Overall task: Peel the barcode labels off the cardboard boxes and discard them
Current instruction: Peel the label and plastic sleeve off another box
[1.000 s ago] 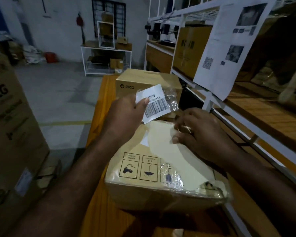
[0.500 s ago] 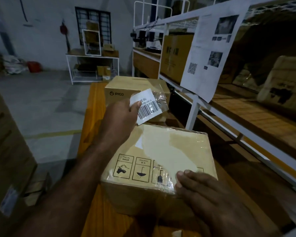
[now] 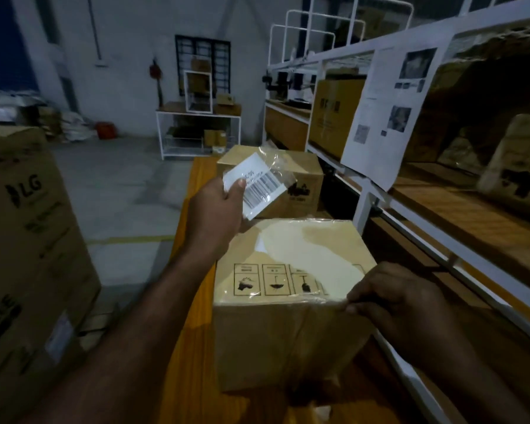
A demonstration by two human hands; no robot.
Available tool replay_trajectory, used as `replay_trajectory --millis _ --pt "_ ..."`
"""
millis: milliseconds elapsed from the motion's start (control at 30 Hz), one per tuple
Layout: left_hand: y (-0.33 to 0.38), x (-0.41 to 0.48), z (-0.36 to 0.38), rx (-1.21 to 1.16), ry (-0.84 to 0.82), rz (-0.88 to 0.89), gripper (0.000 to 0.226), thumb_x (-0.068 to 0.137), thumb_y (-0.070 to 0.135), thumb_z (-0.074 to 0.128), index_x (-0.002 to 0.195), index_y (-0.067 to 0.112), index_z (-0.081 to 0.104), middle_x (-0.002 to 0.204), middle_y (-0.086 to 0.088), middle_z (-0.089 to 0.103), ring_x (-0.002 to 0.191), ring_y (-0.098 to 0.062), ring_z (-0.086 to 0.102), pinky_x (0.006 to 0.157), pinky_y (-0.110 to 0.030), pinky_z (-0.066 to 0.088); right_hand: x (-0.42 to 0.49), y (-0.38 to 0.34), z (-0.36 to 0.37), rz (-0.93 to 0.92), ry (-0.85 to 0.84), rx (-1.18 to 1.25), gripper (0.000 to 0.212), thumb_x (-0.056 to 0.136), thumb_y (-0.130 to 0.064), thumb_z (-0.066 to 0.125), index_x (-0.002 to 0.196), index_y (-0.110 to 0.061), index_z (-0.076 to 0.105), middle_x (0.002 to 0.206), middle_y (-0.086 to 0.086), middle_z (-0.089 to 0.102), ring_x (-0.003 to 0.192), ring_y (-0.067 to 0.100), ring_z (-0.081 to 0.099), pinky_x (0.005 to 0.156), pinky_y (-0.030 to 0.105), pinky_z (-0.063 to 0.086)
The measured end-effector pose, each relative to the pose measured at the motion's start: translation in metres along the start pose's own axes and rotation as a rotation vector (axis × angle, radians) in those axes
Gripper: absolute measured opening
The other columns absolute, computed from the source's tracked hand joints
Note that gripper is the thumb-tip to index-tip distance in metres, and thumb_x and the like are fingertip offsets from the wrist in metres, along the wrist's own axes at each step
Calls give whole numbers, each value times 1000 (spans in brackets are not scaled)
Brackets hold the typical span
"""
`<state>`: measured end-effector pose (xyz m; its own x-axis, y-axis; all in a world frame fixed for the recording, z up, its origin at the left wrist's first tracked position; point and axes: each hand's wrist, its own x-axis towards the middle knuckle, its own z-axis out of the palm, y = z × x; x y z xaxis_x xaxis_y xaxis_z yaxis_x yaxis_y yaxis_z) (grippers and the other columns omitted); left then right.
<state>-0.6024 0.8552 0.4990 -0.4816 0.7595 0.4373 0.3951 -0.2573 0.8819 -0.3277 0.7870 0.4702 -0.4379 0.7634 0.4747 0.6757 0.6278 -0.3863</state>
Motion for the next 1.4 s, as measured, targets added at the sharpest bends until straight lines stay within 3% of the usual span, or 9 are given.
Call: replay_trajectory --millis 300,433,567,700,867,967,1167,1267,1400 --pt "8 -32 -10 19 135 -161 19 100 36 55 98 23 69 87 3 75 81 -19 73 70 -41 61 33 26 -3 308 232 442 21 82 -19 73 100 -28 67 107 -6 63 99 15 62 73 31 53" --pt "16 -57 -21 -65 92 -333 24 99 37 57 104 17 67 91 -5 76 78 -22 76 60 -33 59 53 43 7 557 -118 421 64 85 -47 67 142 -29 43 132 -14 46 122 19 50 95 36 45" --pt "31 -86 -30 -300 95 -445 32 89 41 67 104 12 68 99 -15 76 89 -38 74 81 -53 57 60 56 9 711 -411 685 47 88 -60 55 112 -21 66 105 4 69 96 24 65 92 46 52" --pt "64 -98 -8 -226 205 -272 17 94 33 62 98 17 67 90 -7 74 77 -22 75 56 -36 60 67 56 1 569 -251 476 36 94 -51 52 95 -19 68 89 5 67 83 22 65 77 38 53" --pt "94 -62 -4 -8 253 44 12 95 38 61 87 29 63 89 -2 72 75 -15 74 63 -47 63 98 33 -46 329 57 519 34 94 -47 52 105 -20 70 90 -1 68 87 25 64 81 44 53" --pt "111 -18 -6 56 334 262 19 92 49 58 92 31 63 100 -4 69 84 -18 72 59 -40 62 125 22 -64 189 295 505 49 83 -61 49 100 -19 68 89 0 70 85 25 65 74 47 55" --pt "123 61 5 -53 540 532 10 93 31 64 97 22 63 118 -13 58 97 -20 67 63 -16 58 177 15 -74 9 467 558 11 97 -31 55 106 -34 61 95 -15 67 93 13 64 80 38 55" --pt "104 96 15 -121 479 537 5 89 32 66 88 36 62 112 -10 63 95 -21 69 69 -31 61 208 39 -56 38 488 493 22 96 -31 57 117 -28 62 103 -9 68 95 10 64 80 39 58" --pt "61 135 40 -159 233 225 15 92 23 68 101 11 69 97 -9 72 87 -27 72 73 -43 61 247 78 -17 230 463 303 30 93 -31 62 120 -21 63 103 -2 68 85 15 60 68 25 46"
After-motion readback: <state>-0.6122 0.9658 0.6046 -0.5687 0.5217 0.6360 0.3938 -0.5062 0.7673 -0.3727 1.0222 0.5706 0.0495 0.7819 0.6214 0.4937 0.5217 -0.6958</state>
